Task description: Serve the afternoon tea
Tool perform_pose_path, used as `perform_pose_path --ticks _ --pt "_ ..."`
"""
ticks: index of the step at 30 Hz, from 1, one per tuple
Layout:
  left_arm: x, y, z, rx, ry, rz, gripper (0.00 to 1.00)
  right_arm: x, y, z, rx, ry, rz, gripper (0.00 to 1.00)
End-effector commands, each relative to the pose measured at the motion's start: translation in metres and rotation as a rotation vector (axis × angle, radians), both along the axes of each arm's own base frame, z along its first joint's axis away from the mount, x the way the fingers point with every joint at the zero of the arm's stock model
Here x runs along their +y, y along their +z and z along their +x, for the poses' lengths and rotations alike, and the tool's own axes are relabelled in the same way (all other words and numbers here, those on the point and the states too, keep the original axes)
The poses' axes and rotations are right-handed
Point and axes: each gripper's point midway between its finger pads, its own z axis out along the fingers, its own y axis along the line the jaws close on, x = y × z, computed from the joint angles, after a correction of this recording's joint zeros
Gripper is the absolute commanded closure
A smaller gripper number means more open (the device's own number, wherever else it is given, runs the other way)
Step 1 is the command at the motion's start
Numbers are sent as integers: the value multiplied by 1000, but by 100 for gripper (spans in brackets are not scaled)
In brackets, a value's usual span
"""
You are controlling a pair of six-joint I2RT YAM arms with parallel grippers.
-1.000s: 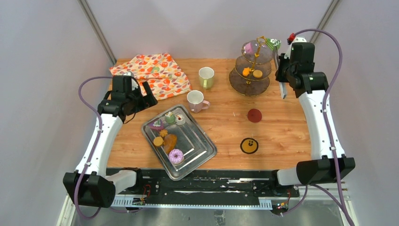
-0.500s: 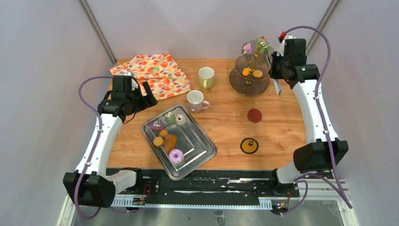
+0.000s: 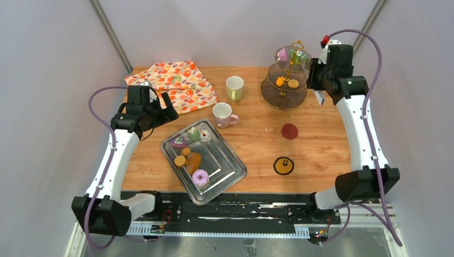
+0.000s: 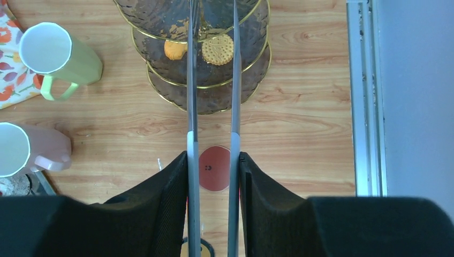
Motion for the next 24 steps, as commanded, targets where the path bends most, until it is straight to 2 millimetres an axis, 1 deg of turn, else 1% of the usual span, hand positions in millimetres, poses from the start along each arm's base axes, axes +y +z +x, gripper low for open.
perform_pose_path --ticks 1,3,6,8,10,12,14,18,22,24 --pt "1 19 0 -54 -3 14 0 -17 46 -27 -140 -57 -16 67" --pt "1 19 0 -52 -3 13 0 -18 52 -41 -157 -60 -6 71" --pt "2 21 1 -58 -2 18 0 -7 49 -64 -159 -17 49 82" --pt "3 22 1 -60 0 21 0 6 44 -82 -153 44 96 90" --pt "3 23 2 -64 0 23 0 26 34 -102 -125 137 141 93" --pt "3 23 3 -63 2 25 0 50 25 -122 -92 238 168 93" --pt "4 22 3 -60 5 26 0 81 11 -145 -47 350 170 92" --pt "5 19 3 -47 14 28 0 150 -18 -189 16 575 142 91" --pt "6 18 0 -41 18 28 0 209 -58 -229 71 794 90 89" --pt "8 20 -2 -45 23 36 0 233 -80 -250 85 904 25 85"
